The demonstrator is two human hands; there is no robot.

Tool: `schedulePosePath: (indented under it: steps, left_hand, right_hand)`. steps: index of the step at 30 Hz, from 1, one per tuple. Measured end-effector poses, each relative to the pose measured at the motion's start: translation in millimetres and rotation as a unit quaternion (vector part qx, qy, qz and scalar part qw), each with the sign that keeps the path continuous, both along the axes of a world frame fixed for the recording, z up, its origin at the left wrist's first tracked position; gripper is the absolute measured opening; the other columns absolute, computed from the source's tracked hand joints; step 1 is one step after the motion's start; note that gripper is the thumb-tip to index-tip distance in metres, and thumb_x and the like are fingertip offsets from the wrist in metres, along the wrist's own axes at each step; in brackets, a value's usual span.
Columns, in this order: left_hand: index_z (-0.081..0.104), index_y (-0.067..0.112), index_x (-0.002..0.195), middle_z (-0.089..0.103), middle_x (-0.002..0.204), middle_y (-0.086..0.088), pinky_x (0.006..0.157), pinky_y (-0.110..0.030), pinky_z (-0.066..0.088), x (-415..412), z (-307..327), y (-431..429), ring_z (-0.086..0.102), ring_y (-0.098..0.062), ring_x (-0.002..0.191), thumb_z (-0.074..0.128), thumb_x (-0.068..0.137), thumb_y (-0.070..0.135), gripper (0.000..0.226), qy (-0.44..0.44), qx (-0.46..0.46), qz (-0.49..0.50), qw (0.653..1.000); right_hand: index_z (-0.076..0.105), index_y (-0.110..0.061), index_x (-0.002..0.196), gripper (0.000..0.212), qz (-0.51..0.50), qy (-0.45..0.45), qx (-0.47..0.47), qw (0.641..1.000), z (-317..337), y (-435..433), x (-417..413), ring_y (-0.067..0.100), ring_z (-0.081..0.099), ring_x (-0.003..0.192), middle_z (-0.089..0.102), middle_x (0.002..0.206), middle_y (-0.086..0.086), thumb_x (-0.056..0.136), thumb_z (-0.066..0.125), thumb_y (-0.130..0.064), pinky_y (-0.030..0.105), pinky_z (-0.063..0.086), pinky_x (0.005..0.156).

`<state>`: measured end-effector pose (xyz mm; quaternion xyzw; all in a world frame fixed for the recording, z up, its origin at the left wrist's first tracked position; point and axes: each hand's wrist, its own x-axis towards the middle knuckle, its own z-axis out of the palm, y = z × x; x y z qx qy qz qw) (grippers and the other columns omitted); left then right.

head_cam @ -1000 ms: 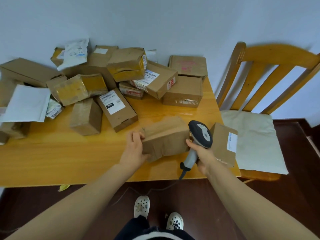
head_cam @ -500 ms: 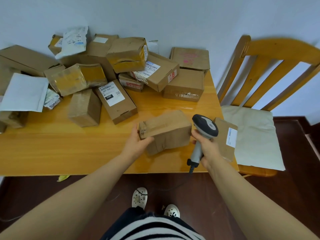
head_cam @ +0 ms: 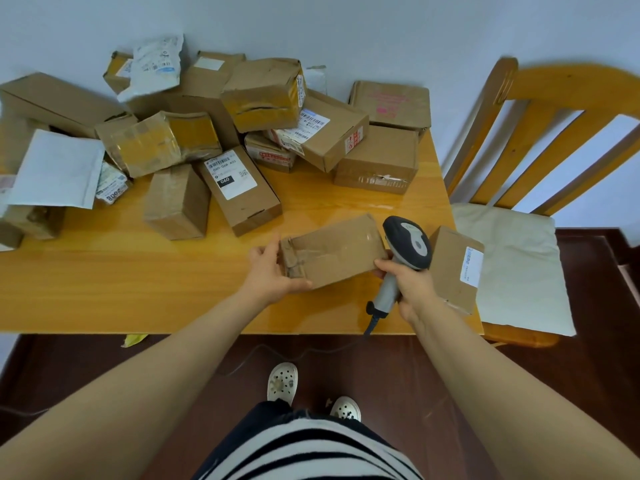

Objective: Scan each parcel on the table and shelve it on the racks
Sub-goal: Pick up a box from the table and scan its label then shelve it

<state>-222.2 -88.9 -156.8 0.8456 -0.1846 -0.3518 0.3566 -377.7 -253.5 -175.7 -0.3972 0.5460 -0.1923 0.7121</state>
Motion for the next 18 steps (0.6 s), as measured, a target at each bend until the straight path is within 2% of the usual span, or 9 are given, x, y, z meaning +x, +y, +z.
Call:
schedulePosePath:
  steps: [3,6,8,10,14,16,18]
  left_hand:
    - [0.037,0.017,0.134,0.027,0.119,0.001,0.106,-0.038,0.042,-15,-4,4,0.043,-0.019,0.116,0.092,0.057,0.023,0.095,-0.066,0.010,-0.019,0.998]
    - [0.041,0.016,0.119,0.026,0.112,0.003,0.100,-0.029,0.039,-35,-15,11,0.041,-0.018,0.110,0.089,0.063,0.019,0.074,-0.139,0.027,-0.036,0.989]
    - [0.042,0.014,0.115,0.025,0.112,0.002,0.095,-0.024,0.036,-45,-23,16,0.043,-0.021,0.112,0.086,0.067,0.016,0.065,-0.159,0.026,-0.043,0.986]
    - [0.044,0.013,0.115,0.025,0.114,0.001,0.093,-0.022,0.035,-50,-29,20,0.043,-0.022,0.114,0.084,0.068,0.014,0.062,-0.168,0.021,-0.052,0.984]
    - [0.043,0.015,0.115,0.025,0.120,0.000,0.091,-0.017,0.032,-55,-31,23,0.040,-0.020,0.119,0.082,0.071,0.024,0.059,-0.154,0.016,-0.090,0.984]
    - [0.042,0.016,0.118,0.028,0.124,-0.001,0.096,-0.023,0.034,-54,-28,24,0.038,-0.020,0.121,0.077,0.073,0.040,0.062,-0.175,0.025,-0.107,0.978]
    - [0.040,0.016,0.130,0.030,0.137,-0.008,0.106,-0.032,0.029,-48,-22,20,0.029,-0.023,0.131,0.064,0.079,0.053,0.067,-0.225,0.029,-0.108,0.968]
  right_hand:
    - [0.063,-0.012,0.092,0.022,-0.009,0.020,0.010,1.000,-6,5,-15,0.024,0.059,0.088,0.063,0.088,0.004,0.078,0.074,0.001,0.044,0.051,0.085]
    - [0.064,-0.011,0.110,0.035,-0.035,0.006,0.034,0.999,-11,14,-31,0.023,0.060,0.094,0.065,0.099,0.005,0.078,0.076,-0.004,0.042,0.052,0.084]
    - [0.066,-0.013,0.101,0.023,-0.049,-0.019,0.053,0.997,-11,19,-38,0.021,0.060,0.091,0.066,0.098,0.004,0.081,0.073,-0.005,0.041,0.051,0.080]
    - [0.066,-0.015,0.093,0.014,-0.051,-0.031,0.063,0.996,-10,22,-39,0.020,0.059,0.093,0.065,0.097,0.003,0.083,0.071,-0.007,0.041,0.051,0.077]
    - [0.067,-0.016,0.092,0.014,-0.074,-0.042,0.064,0.994,-8,24,-40,0.020,0.059,0.101,0.066,0.098,0.001,0.082,0.072,-0.008,0.042,0.051,0.085]
    - [0.066,-0.014,0.099,0.020,-0.085,-0.043,0.060,0.994,-10,25,-43,0.022,0.059,0.106,0.066,0.101,0.002,0.081,0.074,-0.008,0.039,0.051,0.084]
    - [0.063,-0.014,0.102,0.027,-0.101,-0.035,0.044,0.993,-12,26,-46,0.023,0.058,0.107,0.065,0.099,0.000,0.079,0.076,-0.008,0.039,0.050,0.087]
